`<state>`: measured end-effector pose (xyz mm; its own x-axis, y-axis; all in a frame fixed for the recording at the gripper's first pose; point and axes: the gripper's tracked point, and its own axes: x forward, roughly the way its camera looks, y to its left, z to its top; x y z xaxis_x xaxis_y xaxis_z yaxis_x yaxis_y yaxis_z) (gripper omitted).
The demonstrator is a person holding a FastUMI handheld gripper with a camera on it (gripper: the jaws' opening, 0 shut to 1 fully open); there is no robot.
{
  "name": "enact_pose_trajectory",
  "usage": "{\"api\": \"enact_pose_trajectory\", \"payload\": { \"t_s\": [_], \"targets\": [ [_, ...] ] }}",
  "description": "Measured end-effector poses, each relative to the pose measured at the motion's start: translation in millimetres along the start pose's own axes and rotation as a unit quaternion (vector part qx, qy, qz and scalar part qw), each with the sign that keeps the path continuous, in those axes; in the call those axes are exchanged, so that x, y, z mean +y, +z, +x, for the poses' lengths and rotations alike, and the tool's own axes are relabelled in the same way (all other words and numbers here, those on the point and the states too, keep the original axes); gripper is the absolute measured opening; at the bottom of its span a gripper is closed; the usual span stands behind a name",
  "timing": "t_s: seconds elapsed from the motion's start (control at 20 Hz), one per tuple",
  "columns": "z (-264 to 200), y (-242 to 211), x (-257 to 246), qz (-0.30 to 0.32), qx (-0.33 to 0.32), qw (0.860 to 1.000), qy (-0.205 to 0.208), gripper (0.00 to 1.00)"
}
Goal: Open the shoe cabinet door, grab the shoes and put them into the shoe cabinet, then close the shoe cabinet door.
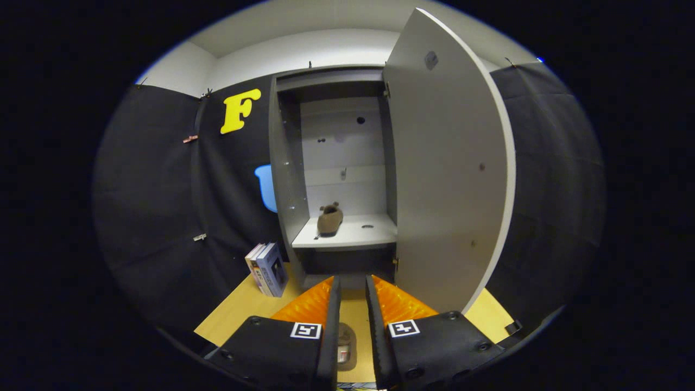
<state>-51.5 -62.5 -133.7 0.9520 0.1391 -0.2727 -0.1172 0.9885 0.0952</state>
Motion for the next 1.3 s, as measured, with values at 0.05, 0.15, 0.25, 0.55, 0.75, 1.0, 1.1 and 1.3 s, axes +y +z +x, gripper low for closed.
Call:
{"api": "enact_pose_trajectory", "payload": {
  "t_s": [0.05, 0.15, 0.25, 0.55, 0.75, 1.0, 1.1, 1.3],
  "targets": [
    [7, -18, 4, 0.002, 0.021, 1.000, 0.002, 0.30],
    [20, -56, 12, 0.010, 0.068, 0.998, 0.004, 0.30],
    [31, -94, 19, 0.025, 0.114, 0.993, 0.003, 0.31],
    [60, -197, 28, 0.023, 0.221, 0.975, -0.001, 0.31],
    [84, -264, 28, 0.029, 0.275, 0.961, -0.015, 0.31],
    [102, -334, 23, 0.028, 0.328, 0.944, -0.028, 0.31],
    [111, -349, 18, 0.033, 0.332, 0.942, -0.036, 0.31],
    [128, -370, 13, 0.033, 0.341, 0.939, -0.041, 0.31]
  ]
}}
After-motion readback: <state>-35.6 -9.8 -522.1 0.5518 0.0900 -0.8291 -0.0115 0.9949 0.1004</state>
